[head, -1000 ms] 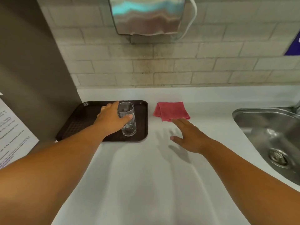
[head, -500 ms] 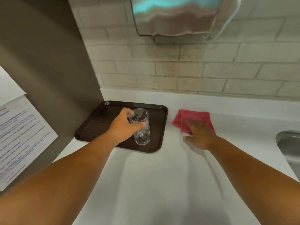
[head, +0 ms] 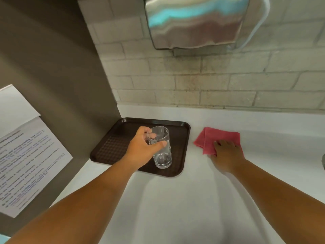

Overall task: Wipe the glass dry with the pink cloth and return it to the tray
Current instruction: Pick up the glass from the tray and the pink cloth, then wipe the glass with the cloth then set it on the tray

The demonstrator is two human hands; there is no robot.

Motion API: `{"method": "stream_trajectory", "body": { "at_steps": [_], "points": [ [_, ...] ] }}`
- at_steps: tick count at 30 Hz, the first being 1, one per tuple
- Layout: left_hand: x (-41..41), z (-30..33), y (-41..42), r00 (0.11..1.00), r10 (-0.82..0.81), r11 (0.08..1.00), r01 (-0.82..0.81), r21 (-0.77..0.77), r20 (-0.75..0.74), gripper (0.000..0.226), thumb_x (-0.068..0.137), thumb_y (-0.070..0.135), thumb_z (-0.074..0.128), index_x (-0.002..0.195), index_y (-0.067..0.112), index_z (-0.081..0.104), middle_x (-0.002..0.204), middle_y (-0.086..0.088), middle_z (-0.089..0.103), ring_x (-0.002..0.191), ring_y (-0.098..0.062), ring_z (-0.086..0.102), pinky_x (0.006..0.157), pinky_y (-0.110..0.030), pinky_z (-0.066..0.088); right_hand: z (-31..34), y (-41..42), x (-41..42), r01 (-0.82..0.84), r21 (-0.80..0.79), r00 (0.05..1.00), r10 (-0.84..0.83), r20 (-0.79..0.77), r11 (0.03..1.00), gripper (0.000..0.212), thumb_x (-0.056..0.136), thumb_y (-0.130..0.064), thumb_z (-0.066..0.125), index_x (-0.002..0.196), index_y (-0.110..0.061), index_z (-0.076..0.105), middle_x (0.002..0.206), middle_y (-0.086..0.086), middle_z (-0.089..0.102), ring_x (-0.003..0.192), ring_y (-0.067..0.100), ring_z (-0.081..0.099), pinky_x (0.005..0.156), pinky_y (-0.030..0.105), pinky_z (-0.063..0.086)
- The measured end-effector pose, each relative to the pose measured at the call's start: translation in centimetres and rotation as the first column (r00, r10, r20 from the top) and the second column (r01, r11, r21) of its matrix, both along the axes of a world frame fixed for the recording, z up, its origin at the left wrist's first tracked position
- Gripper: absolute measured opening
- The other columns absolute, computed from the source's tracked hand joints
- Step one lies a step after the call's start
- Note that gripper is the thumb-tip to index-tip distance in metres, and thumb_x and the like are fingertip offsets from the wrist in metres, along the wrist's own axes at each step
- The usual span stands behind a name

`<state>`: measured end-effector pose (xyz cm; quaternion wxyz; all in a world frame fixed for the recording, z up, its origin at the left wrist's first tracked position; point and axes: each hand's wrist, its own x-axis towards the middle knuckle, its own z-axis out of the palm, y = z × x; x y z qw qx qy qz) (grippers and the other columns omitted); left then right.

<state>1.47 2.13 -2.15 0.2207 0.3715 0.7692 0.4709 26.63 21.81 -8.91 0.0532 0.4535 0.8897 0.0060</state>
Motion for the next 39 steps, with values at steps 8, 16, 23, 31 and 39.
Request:
{"method": "stream_trajectory", "body": {
  "at_steps": [8,16,23,31,39],
  "points": [
    [-0.2,1.0,0.1,0.999,-0.040,0.997,0.039,0.065,0.011,0.061,0.078,0.039,0.095,0.123,0.037,0.053,0.122,0.013,0.073,0.116,-0.009,0.066,0.091,-0.032,0.055,2.0,-2.6,-1.9,0.017,-0.026,1.000,-0.017,0.000,1.000,0.034,0.088,-0.009,0.058,0.113,-0.030,0.067,0.119,-0.008,0.067,0.116,0.019,0.067,0.091,0.032,0.045],
    [-1.1,3.7,-0.3,0.989,-0.117,0.985,0.104,0.140,0.087,0.053,0.083,0.037,0.092,0.123,0.033,0.057,0.121,0.008,0.073,0.110,-0.008,0.068,0.079,-0.023,0.051,2.4,-4.3,1.1,0.130,-0.532,0.775,-0.420,-0.472,0.837,0.041,0.096,-0.009,0.048,0.125,-0.019,0.075,0.125,0.007,0.078,0.121,0.030,0.071,0.112,0.033,0.048],
    [-1.1,4.8,-1.0,0.934,-0.246,0.961,0.199,0.193,0.258,0.042,0.093,0.027,0.085,0.126,0.022,0.061,0.122,-0.003,0.076,0.113,-0.026,0.076,0.098,-0.043,0.061,3.0,-9.1,4.0,-0.194,-0.827,-0.020,-0.845,-0.534,0.527,0.033,0.107,-0.013,0.041,0.122,0.001,0.066,0.099,0.019,0.076,0.096,0.034,0.067,0.085,0.044,0.051],
    [1.5,7.1,-0.8,0.833,-0.383,0.916,0.286,0.283,0.399,0.044,0.094,0.024,0.083,0.129,0.010,0.060,0.112,-0.006,0.076,0.089,-0.019,0.078,0.098,-0.054,0.064,7.6,-14.1,4.8,-0.660,-0.565,-0.319,-0.866,-0.386,0.495,0.031,0.102,-0.022,0.046,0.089,-0.018,0.074,0.092,0.006,0.071,0.085,0.024,0.072,0.082,0.042,0.056],
    [3.2,10.8,-1.2,0.800,-0.430,0.893,0.310,0.325,0.419,0.054,0.095,0.031,0.081,0.136,0.003,0.058,0.104,-0.005,0.074,0.080,-0.019,0.069,0.082,-0.041,0.065,11.2,-16.9,5.3,-0.792,-0.401,-0.196,-0.814,-0.546,0.460,0.048,0.086,-0.005,0.040,0.110,-0.002,0.082,0.119,0.020,0.078,0.111,0.032,0.078,0.089,0.042,0.064]
  ]
}}
